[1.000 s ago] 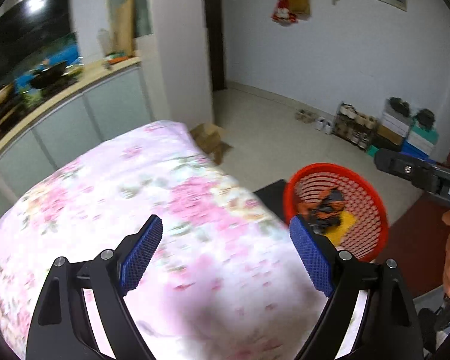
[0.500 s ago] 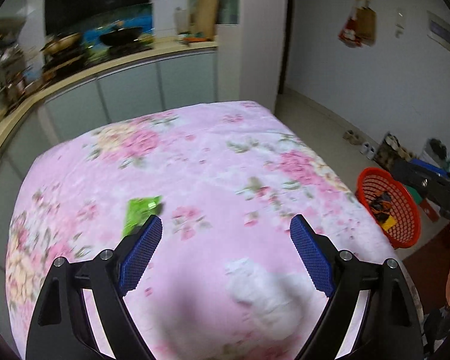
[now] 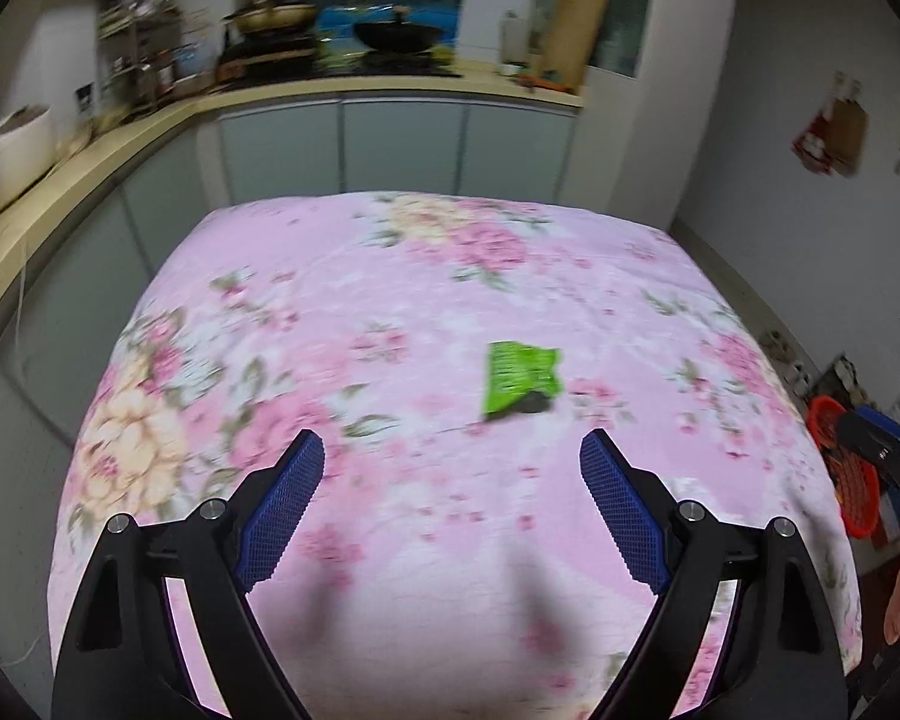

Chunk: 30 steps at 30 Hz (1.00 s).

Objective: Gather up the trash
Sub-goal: 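Move both open tools back over the green wrapper and tissue, then grasp the green snack wrapper with the left tool while the right tool grasps the white tissue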

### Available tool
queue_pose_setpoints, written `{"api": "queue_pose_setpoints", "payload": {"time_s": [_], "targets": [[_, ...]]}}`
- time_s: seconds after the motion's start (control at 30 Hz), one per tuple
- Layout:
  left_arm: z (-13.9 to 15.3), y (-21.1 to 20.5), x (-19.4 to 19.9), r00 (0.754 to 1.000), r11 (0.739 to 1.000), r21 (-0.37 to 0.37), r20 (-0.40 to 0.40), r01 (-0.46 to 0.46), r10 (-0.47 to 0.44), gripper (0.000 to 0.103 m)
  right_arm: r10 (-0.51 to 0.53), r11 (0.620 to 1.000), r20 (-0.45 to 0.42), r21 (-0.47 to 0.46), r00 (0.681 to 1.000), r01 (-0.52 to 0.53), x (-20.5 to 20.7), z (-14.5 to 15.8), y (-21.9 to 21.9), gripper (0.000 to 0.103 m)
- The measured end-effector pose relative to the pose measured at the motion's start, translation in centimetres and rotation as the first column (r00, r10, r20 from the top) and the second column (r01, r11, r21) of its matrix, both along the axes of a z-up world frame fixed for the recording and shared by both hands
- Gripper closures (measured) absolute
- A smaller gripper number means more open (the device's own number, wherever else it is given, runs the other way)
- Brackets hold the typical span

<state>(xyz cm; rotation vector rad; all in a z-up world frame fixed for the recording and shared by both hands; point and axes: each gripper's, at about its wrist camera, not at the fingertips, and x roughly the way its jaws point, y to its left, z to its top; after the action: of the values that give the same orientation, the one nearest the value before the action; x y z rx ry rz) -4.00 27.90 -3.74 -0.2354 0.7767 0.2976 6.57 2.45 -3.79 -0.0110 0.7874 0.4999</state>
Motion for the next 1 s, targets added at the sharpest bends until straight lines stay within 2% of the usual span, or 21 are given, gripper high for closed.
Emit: {"api": "queue_pose_setpoints", "payload": {"time_s": [0.23, 0.57, 0.87, 0.9, 1.0], "targets": [[-2.1, 1.0, 2.1, 0.999, 0.997, -0.072, -0.041, 0.027, -0.030, 0.019, 0.004, 1.000, -0.019, 0.003, 1.000, -0.004, 0.6, -0.6, 0.1, 0.033], [-5.3, -0.3, 10.0, 0.987, 0.993, -0.071, -0.120, 0.099, -0.107, 0.019, -0.029, 1.000, -0.054, -0.001, 0.998, 0.029, 2.2, -1.8, -1.0, 0.033], [-7.4, -0.6, 14.1, 0.981, 0.991, -0.061, -0.144, 0.119, -0.127, 0.019, -0.036, 0.999, -0.085, -0.008, 0.996, 0.035, 3.6, -3.0, -0.9, 0.033], [-7.6, -0.6, 14.3, 0.981, 0.991, -0.063, -0.145, 0.122, -0.130, 0.021, -0.036, 0.999, -0.087, -0.009, 0.996, 0.035, 3.7, -3.1, -0.9, 0.033], [-8.0, -0.8, 14.9, 0.977, 0.990, -0.053, -0.159, 0.133, -0.140, 0.035, -0.037, 0.999, -0.094, -0.011, 0.995, 0.036, 3.9, -3.3, -0.9, 0.033]]}}
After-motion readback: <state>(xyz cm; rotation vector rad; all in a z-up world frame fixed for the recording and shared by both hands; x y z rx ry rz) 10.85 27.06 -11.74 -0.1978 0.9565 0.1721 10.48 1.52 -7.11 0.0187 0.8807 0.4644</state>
